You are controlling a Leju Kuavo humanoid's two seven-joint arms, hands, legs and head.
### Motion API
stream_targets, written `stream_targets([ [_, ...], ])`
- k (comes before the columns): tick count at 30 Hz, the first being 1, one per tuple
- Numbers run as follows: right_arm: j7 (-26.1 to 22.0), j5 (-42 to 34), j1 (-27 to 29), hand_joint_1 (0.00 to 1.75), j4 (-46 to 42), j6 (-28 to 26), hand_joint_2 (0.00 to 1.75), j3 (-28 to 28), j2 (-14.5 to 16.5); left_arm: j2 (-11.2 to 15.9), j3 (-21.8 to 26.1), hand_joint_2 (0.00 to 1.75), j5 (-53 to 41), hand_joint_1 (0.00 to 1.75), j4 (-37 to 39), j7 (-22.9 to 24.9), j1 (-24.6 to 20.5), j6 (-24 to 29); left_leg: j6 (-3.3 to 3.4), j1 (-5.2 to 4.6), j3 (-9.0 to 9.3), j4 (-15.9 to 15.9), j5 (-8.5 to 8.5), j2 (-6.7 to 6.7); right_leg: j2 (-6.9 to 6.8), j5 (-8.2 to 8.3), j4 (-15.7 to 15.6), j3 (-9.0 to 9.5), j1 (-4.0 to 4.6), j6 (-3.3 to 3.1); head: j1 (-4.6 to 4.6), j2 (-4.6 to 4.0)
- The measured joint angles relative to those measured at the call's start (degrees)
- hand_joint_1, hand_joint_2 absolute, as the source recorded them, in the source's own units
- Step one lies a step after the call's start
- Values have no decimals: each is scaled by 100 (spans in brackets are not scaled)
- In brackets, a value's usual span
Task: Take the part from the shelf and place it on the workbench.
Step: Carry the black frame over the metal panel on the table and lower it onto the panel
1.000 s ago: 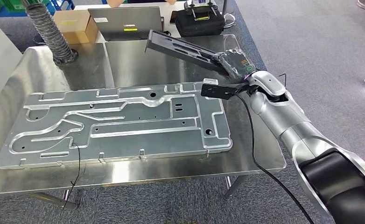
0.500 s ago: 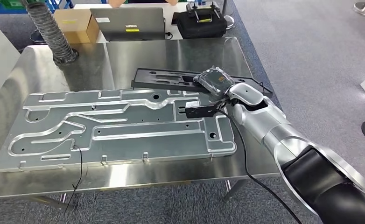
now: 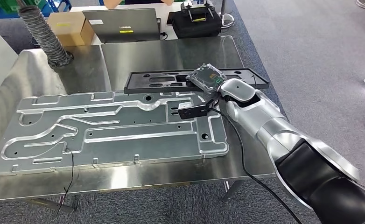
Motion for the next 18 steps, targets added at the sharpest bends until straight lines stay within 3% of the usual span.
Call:
stream_targets([
  [3,113,37,-164,44,83,29,44,98,203,-1,-1,175,3,0,0,6,0,8,-50,8,-455,1032,-487,3,18,-7,-9,22,14,-78,0,-1],
  [4,139,37,-189,0,109,35,0,127,266,-1,-1,175,3,0,0,10,2,20,-54,8,-602,1327,-567,3,24,-12,-8,32,25,-85,0,-1],
  [5,159,34,-206,0,135,43,0,149,326,-1,-3,175,0,0,0,19,5,41,-47,7,-661,1422,-535,3,29,-19,-6,44,37,-90,0,-1],
  [6,172,30,-220,0,157,50,0,166,386,-1,-5,175,-4,0,0,31,8,66,-31,6,-618,1303,-405,3,33,-27,-6,59,47,-91,0,-1],
  [7,177,23,-239,0,176,55,0,180,440,-1,-9,175,-8,0,0,43,10,89,-6,3,-474,977,-198,3,35,-37,-5,77,56,-88,0,-1],
  [8,174,15,-262,0,192,60,0,189,488,0,-14,131,-7,0,0,53,10,107,28,-2,-287,565,-5,3,35,-48,-5,92,63,-79,0,-1],
  [10,154,-4,-308,0,217,64,0,205,552,1,-19,44,19,0,-1,55,13,103,83,-28,5,-47,189,2,34,-60,1,93,85,-42,0,-1],
  [11,140,-19,-319,0,228,68,0,213,574,1,-20,44,37,0,-1,56,20,89,101,-43,58,-164,191,-1,31,-61,-1,87,90,-16,0,0],
  [14,109,-70,-332,0,258,86,0,245,629,-1,-20,175,79,0,-2,82,58,30,162,-35,90,-239,208,-3,27,-83,5,83,89,78,0,1],
  [15,103,-81,-343,0,265,91,0,254,639,-2,-20,175,87,0,-2,88,63,16,192,-21,105,-267,224,1,25,-155,96,48,85,108,0,0],
  [18,84,-97,-352,0,289,97,0,270,648,-4,-20,44,96,0,-2,80,65,1,247,-8,120,-301,242,7,21,-627,997,-363,63,184,1,-1],
])
